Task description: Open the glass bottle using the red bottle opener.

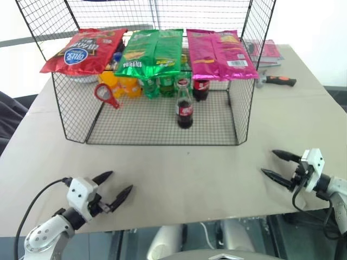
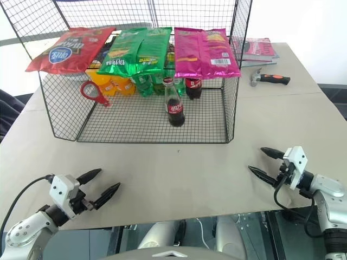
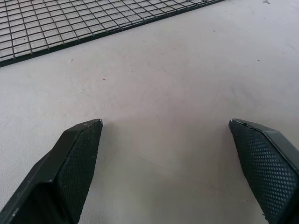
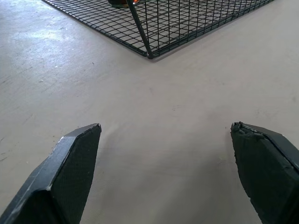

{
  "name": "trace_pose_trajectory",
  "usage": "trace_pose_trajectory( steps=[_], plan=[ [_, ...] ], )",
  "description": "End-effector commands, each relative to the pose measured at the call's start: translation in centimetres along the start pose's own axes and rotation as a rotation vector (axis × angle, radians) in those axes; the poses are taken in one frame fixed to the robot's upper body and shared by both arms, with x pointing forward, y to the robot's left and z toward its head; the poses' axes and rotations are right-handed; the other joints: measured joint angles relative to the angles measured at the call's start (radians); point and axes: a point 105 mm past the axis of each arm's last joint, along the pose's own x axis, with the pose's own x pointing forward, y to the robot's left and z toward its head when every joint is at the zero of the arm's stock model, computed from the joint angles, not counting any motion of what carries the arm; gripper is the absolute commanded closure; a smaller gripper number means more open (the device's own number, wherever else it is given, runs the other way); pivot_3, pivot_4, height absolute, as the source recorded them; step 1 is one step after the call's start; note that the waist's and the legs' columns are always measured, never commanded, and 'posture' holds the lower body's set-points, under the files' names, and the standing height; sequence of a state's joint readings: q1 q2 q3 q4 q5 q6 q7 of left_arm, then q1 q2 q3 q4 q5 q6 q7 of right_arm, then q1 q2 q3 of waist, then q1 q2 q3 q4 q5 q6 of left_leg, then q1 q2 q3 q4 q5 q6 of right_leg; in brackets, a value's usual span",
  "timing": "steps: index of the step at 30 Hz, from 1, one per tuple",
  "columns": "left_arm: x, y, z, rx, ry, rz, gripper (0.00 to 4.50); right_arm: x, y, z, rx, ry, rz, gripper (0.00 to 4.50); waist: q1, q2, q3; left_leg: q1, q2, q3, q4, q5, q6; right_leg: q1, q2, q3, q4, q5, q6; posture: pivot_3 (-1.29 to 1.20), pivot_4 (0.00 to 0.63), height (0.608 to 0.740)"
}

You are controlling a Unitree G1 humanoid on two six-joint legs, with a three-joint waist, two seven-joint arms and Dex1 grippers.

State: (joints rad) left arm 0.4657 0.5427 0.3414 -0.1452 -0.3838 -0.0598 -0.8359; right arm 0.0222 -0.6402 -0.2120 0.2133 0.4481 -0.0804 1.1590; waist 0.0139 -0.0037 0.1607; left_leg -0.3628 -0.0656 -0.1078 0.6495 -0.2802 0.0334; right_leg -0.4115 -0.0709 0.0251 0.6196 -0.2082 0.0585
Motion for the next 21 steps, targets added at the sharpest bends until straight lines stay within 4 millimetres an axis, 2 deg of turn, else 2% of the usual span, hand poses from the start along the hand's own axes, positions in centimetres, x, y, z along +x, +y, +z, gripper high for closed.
trace_pose_trajectory(
  steps=[1,21],
  plan=[
    [0.05,-0.59,-0.37,-0.008,0.009,-0.023,0.00,-0.06,-0.20,0.81,-0.035,-0.026,0.002,0.04,0.000,0.000,0.000,0.000,0.000,0.000,0.000,0.000,0.000,0.000,0.000,0.000,0.000,0.000,0.000,0.00,0.150,0.740],
    [0.32,-0.41,-0.12,-0.013,-0.006,-0.014,0.00,0.01,0.14,0.69,-0.036,-0.034,0.001,0.04,0.000,0.000,0.000,0.000,0.000,0.001,0.001,0.000,0.000,0.000,0.000,0.001,0.001,0.000,0.000,0.00,0.150,0.740]
  ],
)
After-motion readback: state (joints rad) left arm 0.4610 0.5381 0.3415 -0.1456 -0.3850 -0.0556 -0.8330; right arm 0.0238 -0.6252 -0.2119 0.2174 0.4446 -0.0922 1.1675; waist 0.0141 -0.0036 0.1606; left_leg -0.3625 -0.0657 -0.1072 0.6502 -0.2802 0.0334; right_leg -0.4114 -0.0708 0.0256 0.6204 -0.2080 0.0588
